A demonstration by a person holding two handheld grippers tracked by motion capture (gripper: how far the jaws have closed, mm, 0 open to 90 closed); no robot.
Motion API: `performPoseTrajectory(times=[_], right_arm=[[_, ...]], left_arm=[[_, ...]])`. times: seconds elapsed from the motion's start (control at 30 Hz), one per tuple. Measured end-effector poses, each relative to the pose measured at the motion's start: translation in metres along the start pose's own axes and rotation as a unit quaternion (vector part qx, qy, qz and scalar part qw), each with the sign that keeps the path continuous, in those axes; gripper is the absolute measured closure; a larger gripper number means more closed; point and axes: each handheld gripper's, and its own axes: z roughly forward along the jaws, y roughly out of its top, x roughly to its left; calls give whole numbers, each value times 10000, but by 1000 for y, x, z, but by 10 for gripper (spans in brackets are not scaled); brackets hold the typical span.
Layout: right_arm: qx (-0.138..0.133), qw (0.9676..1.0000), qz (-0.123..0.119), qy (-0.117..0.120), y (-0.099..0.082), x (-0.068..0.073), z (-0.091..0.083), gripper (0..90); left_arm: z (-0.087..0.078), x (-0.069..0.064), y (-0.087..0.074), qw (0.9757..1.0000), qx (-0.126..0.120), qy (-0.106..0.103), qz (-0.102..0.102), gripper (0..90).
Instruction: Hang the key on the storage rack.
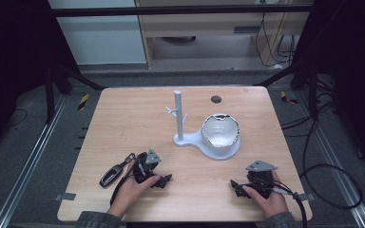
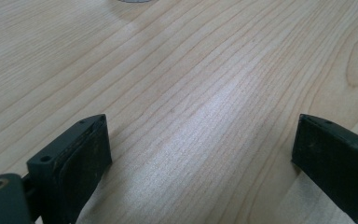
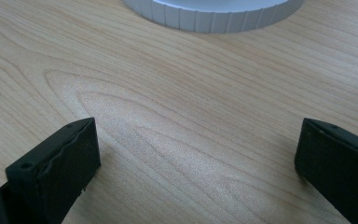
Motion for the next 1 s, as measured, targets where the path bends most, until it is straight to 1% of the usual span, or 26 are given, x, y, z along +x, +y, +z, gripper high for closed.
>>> performPoseTrajectory(times=[0.43,0.57,0.63,0.77,1.0], right_arm=[[7,10000,7,1,0,0,0,4],[4,10000,-31,7,0,0,0,4],[9,10000,-67,72,1,-1,1,4],[8,10000,-61,71,1,-1,1,4],[1,10000,-2,-27,1,0,1,4]], left_arm=[[1,-1,-1,10000,-43,-23,12,20],[0,0,-2,10000,-32,-46,40,20],[0,0,-2,10000,-29,-57,54,20],[0,0,-3,9999,-54,-62,57,18],[0,-1,-4,9999,-96,-50,40,14]])
